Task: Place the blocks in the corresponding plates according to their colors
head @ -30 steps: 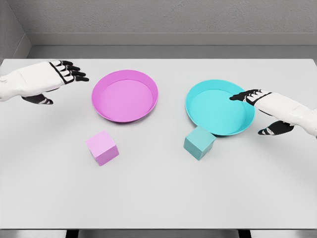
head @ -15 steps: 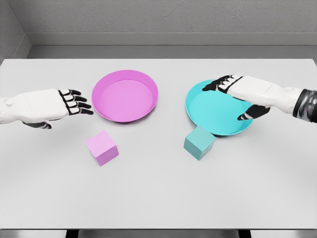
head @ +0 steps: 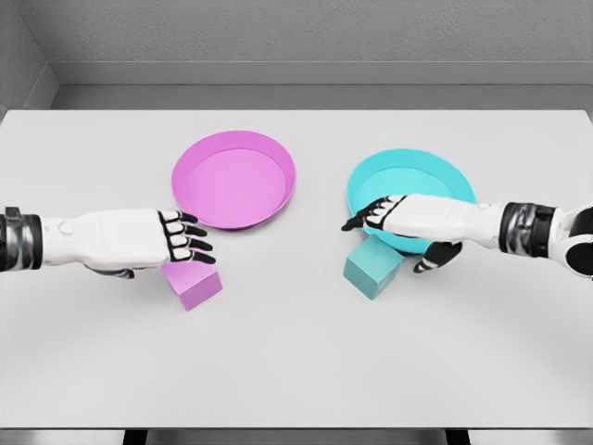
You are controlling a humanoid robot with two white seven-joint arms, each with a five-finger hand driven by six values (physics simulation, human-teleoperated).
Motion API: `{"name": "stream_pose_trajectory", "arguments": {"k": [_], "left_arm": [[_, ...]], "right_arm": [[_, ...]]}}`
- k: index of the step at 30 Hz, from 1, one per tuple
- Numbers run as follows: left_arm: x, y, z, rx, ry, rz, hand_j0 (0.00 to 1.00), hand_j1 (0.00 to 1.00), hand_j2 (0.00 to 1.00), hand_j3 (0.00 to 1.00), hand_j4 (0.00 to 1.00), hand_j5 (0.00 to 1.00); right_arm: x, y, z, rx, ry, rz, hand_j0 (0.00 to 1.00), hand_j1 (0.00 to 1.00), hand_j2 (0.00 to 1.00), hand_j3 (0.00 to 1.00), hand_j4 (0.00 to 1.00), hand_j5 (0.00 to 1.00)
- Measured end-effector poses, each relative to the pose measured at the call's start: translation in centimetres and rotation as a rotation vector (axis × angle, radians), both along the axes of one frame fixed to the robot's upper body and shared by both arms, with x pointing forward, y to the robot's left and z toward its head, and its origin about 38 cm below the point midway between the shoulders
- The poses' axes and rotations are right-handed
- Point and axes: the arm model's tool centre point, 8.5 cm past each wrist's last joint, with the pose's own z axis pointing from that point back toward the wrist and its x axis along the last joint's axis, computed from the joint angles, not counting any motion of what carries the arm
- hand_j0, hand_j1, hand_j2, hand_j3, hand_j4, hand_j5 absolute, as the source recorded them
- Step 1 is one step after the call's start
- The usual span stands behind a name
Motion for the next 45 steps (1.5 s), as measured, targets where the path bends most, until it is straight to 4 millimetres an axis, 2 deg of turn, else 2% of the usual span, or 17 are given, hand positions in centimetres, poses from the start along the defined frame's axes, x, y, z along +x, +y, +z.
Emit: {"name": "stream_pose_trajectory", "arguments": {"k": [6,11,13,18,20,21,23,32,43,45], "left_arm": [[0.0,-0.6,0.2,0.016,-0.005,-0.019,1.0,1.0,1.0,1.0,1.0,1.0],[-0.1,-1.5,-0.4,0.021,0.005,-0.045,1.0,1.0,1.0,1.0,1.0,1.0],[0.1,-1.7,-0.1,0.031,-0.011,-0.056,1.0,1.0,1.0,1.0,1.0,1.0],[0.0,-2.3,-0.7,0.052,-0.004,-0.078,1.0,1.0,1.0,1.0,1.0,1.0],[-0.1,-2.5,-1.0,0.061,0.004,-0.085,1.0,1.0,1.0,1.0,1.0,1.0],[-0.2,-2.6,-1.2,0.065,0.008,-0.087,1.0,1.0,1.0,1.0,1.0,1.0],[-0.2,-2.8,-1.4,0.08,0.012,-0.094,1.0,1.0,1.0,1.0,1.0,1.0],[0.0,-3.9,-2.0,0.116,0.01,-0.13,1.0,1.0,1.0,1.0,1.0,1.0],[0.3,-4.3,-2.1,0.139,-0.008,-0.144,1.0,1.0,1.0,1.0,1.0,1.0],[0.3,-4.3,-2.2,0.147,-0.013,-0.145,0.94,0.94,0.94,0.94,0.94,0.94]], "right_arm": [[0.0,1.3,-0.5,-0.002,0.013,0.029,1.0,1.0,1.0,1.0,1.0,1.0],[0.1,1.0,-2.0,-0.018,0.054,0.015,1.0,1.0,1.0,1.0,1.0,1.0],[0.2,0.9,-2.3,-0.022,0.061,0.01,1.0,1.0,1.0,1.0,1.0,1.0],[0.1,0.8,-3.2,-0.032,0.083,0.008,0.98,0.98,0.98,0.98,0.98,0.98],[0.1,0.8,-3.3,-0.034,0.085,0.009,0.65,0.65,0.65,0.65,0.65,0.65],[0.0,0.8,-3.3,-0.032,0.085,0.011,0.57,0.57,0.57,0.57,0.57,0.57],[0.0,0.9,-3.2,-0.027,0.086,0.012,0.53,0.53,0.53,0.53,0.53,0.53],[0.0,0.9,-3.1,-0.023,0.081,0.013,0.5,0.5,0.5,0.5,0.5,0.5],[0.6,2.2,-0.7,-0.016,0.017,0.049,0.5,0.5,0.5,0.5,0.5,0.5],[0.8,2.3,-0.2,-0.014,0.005,0.05,0.5,0.5,0.5,0.5,0.5,0.5]]}}
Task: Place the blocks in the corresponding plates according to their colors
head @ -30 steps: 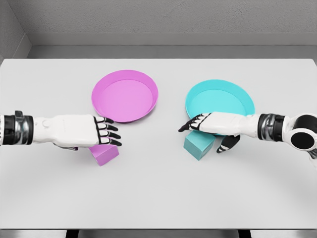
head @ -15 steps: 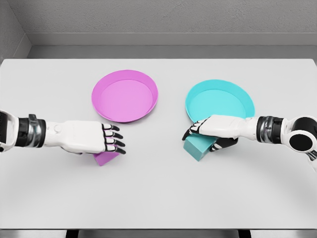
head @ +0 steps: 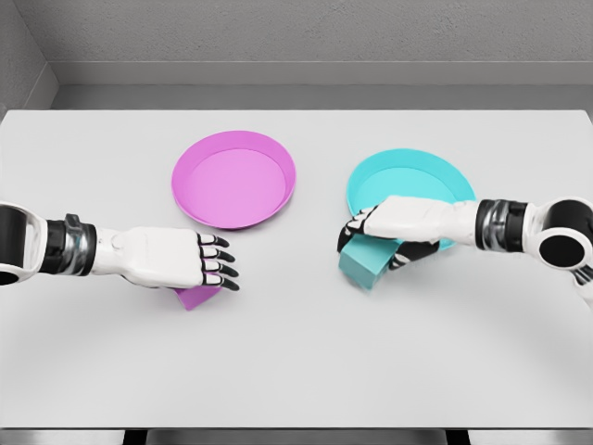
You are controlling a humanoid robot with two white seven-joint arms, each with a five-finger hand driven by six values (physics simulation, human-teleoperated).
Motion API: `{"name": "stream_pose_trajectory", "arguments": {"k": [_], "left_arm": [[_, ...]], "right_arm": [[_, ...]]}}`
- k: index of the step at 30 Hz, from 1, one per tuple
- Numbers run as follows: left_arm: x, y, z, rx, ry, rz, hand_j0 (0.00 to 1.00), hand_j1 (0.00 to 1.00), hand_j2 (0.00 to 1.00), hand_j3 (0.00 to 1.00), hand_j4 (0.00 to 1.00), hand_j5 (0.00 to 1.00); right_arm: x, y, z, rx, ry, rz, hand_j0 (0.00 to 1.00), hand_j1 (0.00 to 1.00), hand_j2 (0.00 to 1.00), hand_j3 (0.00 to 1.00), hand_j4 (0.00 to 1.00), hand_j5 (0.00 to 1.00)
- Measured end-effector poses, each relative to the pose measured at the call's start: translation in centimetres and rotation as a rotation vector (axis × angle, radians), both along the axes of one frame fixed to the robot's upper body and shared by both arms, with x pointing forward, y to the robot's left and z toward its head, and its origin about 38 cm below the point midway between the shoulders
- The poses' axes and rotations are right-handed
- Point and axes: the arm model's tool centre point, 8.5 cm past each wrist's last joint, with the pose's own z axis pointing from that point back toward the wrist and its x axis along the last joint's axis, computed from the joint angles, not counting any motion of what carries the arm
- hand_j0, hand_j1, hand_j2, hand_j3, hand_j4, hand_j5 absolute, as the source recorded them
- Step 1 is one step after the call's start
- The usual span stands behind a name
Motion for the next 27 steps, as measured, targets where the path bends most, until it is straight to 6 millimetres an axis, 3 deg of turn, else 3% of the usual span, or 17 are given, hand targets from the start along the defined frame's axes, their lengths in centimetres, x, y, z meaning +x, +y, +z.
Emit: {"name": "stream_pose_trajectory", "arguments": {"k": [1,6,15,21,27], "left_arm": [[0.0,0.0,0.0,0.003,-0.001,0.0,0.91,0.91,0.91,0.91,0.91,0.91],[0.3,0.3,-0.2,0.009,-0.002,0.011,0.54,0.54,0.54,0.54,0.54,0.54],[0.4,0.5,-0.2,0.02,-0.012,0.017,0.33,0.33,0.33,0.33,0.33,0.33],[0.6,0.5,0.2,0.01,-0.019,0.016,0.33,0.33,0.33,0.33,0.33,0.33],[1.8,0.2,3.1,-0.016,-0.084,0.02,0.33,0.33,0.33,0.33,0.33,0.33]], "right_arm": [[0.2,0.1,0.5,0.001,-0.012,0.001,0.5,0.5,0.5,0.5,0.5,0.5],[0.5,0.0,2.0,0.016,-0.049,0.0,0.5,0.5,0.5,0.5,0.5,0.5],[1.4,-2.6,4.6,0.036,-0.109,-0.07,0.5,0.5,0.5,0.5,0.5,0.5],[3.1,-5.8,6.1,0.035,-0.142,-0.168,0.5,0.5,0.5,0.5,0.5,0.5],[4.8,-8.0,5.1,0.037,-0.109,-0.257,0.5,0.5,0.5,0.5,0.5,0.5]]}}
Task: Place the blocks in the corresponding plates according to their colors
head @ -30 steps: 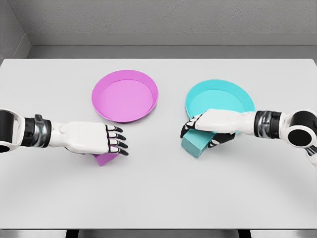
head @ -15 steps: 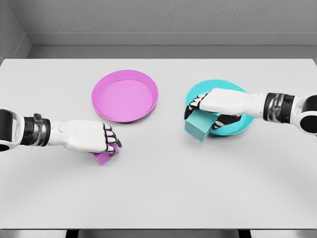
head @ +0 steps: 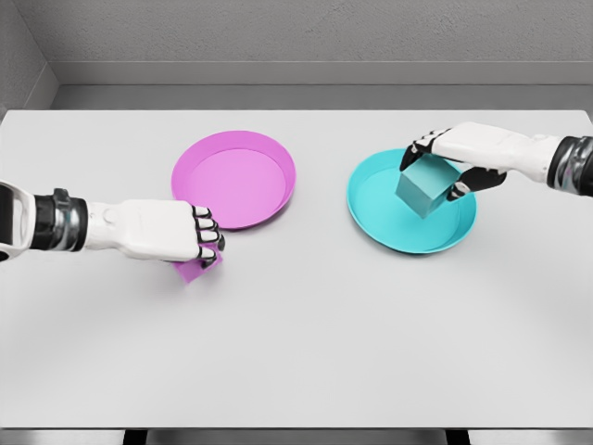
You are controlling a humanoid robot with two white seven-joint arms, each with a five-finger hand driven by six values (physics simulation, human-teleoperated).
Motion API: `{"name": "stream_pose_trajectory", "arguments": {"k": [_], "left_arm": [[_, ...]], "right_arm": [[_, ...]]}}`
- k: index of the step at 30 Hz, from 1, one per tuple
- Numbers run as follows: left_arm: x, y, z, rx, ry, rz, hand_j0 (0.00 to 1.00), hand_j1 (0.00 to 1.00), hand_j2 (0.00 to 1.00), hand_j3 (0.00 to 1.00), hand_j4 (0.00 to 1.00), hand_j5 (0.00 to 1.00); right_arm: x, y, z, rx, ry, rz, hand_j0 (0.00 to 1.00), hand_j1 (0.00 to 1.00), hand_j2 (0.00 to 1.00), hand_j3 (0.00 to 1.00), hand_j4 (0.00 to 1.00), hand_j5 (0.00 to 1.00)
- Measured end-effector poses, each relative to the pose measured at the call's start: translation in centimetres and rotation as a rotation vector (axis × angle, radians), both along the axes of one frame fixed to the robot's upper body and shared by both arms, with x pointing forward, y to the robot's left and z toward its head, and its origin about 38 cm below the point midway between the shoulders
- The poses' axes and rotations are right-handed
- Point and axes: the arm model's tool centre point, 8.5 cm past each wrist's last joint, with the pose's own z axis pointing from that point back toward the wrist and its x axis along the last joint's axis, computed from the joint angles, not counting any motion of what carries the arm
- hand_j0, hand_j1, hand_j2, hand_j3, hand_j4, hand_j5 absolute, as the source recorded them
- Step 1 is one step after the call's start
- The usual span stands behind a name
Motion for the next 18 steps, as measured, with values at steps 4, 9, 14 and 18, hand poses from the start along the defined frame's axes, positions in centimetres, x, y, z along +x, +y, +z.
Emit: {"name": "stream_pose_trajectory", "arguments": {"k": [4,9,14,18], "left_arm": [[0.9,-0.1,2.1,-0.014,-0.046,0.003,0.33,0.33,0.33,0.33,0.33,0.33],[2.6,-0.4,4.0,-0.031,-0.086,0.019,0.33,0.33,0.33,0.33,0.33,0.33],[5.3,-2.1,4.4,-0.053,-0.102,0.034,0.33,0.33,0.33,0.33,0.33,0.33],[7.4,-3.9,4.0,-0.048,-0.096,0.048,0.34,0.34,0.34,0.34,0.34,0.34]], "right_arm": [[1.2,-0.8,-0.4,0.013,0.016,-0.043,0.51,0.51,0.51,0.51,0.51,0.51],[2.0,-1.8,-1.1,0.018,0.038,-0.087,0.51,0.51,0.51,0.51,0.51,0.51],[2.4,-0.4,-1.6,0.031,0.046,-0.063,0.51,0.51,0.51,0.51,0.51,0.51],[2.5,0.8,-1.8,0.034,0.052,-0.038,0.73,0.73,0.73,0.73,0.73,0.73]]}}
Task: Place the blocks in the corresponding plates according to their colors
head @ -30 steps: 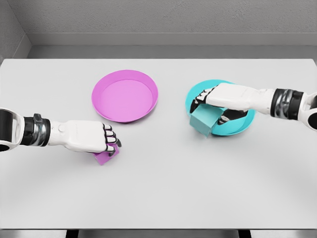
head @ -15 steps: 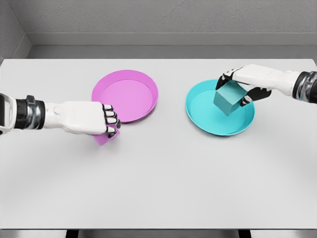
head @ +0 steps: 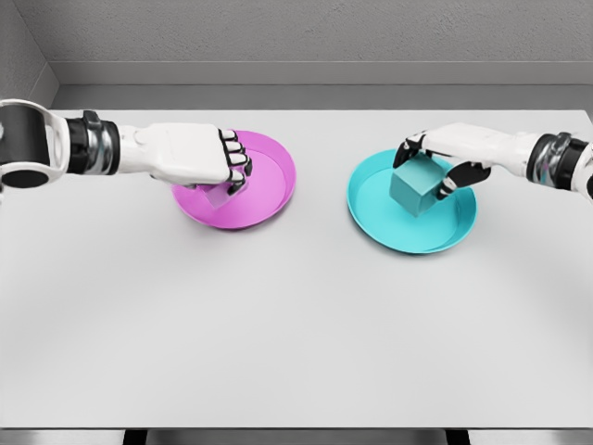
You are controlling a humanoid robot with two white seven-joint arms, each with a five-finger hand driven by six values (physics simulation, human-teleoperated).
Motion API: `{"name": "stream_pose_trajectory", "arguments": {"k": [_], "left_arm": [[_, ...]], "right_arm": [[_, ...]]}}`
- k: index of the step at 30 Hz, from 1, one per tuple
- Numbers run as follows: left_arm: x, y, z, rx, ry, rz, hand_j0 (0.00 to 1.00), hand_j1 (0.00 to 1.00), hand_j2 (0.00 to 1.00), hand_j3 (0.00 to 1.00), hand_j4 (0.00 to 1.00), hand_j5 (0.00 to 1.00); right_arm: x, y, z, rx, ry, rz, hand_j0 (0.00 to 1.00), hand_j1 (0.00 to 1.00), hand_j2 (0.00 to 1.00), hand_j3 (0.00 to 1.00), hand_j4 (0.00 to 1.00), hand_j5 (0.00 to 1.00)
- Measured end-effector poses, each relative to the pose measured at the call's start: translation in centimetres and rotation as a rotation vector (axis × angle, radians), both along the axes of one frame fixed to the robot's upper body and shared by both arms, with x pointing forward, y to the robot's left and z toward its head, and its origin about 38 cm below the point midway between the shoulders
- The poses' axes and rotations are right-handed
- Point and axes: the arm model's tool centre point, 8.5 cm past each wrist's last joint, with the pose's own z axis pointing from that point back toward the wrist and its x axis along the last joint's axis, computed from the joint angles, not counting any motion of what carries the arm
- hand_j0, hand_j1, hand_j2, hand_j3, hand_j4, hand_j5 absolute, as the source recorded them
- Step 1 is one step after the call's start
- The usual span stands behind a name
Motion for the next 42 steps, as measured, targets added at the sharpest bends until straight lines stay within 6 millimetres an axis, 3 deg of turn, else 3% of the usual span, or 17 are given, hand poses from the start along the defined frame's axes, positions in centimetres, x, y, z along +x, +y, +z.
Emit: {"name": "stream_pose_trajectory", "arguments": {"k": [1,10,13,15,16,18,21,26,32,37,40,42], "left_arm": [[0.7,-0.4,-0.1,0.002,-0.001,0.008,0.34,0.34,0.34,0.34,0.34,0.34],[3.7,-2.7,-1.8,0.02,0.024,0.055,0.43,0.43,0.43,0.43,0.43,0.43],[4.4,-3.4,-2.5,0.029,0.028,0.064,0.62,0.62,0.62,0.62,0.62,0.62],[4.7,-3.7,-2.8,0.031,0.032,0.07,0.87,0.87,0.87,0.87,0.87,0.87],[4.8,-3.9,-2.9,0.032,0.033,0.071,0.88,0.88,0.88,0.88,0.88,0.88],[5.0,-4.1,-3.1,0.039,0.031,0.072,1.0,1.0,1.0,1.0,1.0,1.0],[5.1,-4.3,-3.2,0.045,0.027,0.072,1.0,1.0,1.0,1.0,1.0,1.0],[5.2,-4.4,-3.1,0.05,0.019,0.071,1.0,1.0,1.0,1.0,1.0,1.0],[3.5,-4.2,-0.2,-0.034,0.006,0.023,1.0,1.0,1.0,1.0,1.0,1.0],[0.9,-1.2,2.8,-0.09,-0.013,0.003,1.0,1.0,1.0,1.0,1.0,1.0],[-0.8,1.6,3.1,-0.117,0.023,0.023,1.0,1.0,1.0,1.0,1.0,1.0],[-2.0,3.8,1.8,-0.139,0.085,0.062,1.0,1.0,1.0,1.0,1.0,1.0]], "right_arm": [[0.0,0.1,0.0,0.0,0.001,0.001,1.0,1.0,1.0,1.0,1.0,1.0],[0.1,0.1,-0.2,-0.003,0.014,-0.026,1.0,1.0,1.0,1.0,1.0,1.0],[0.1,0.0,-0.1,-0.004,0.013,-0.029,1.0,1.0,1.0,1.0,1.0,1.0],[0.1,-0.3,0.1,-0.005,0.009,-0.034,1.0,1.0,1.0,1.0,1.0,1.0],[0.1,-0.7,0.3,-0.005,0.003,-0.039,1.0,1.0,1.0,1.0,1.0,1.0],[-0.3,-2.2,0.5,-0.009,-0.006,-0.056,1.0,1.0,1.0,1.0,1.0,1.0],[-1.8,-4.7,-0.7,-0.007,0.001,-0.059,1.0,1.0,1.0,1.0,1.0,1.0],[-3.9,-8.2,-0.5,-0.007,-0.038,-0.038,1.0,1.0,1.0,1.0,1.0,1.0],[-5.2,-10.0,0.4,-0.014,-0.083,0.001,1.0,1.0,1.0,1.0,1.0,1.0],[-5.5,-9.9,0.0,-0.016,-0.078,0.02,1.0,1.0,1.0,1.0,1.0,1.0],[-5.6,-9.7,-0.2,-0.014,-0.076,0.025,1.0,1.0,1.0,1.0,1.0,1.0],[-5.5,-9.7,-0.2,-0.013,-0.075,0.027,1.0,1.0,1.0,1.0,1.0,1.0]]}}
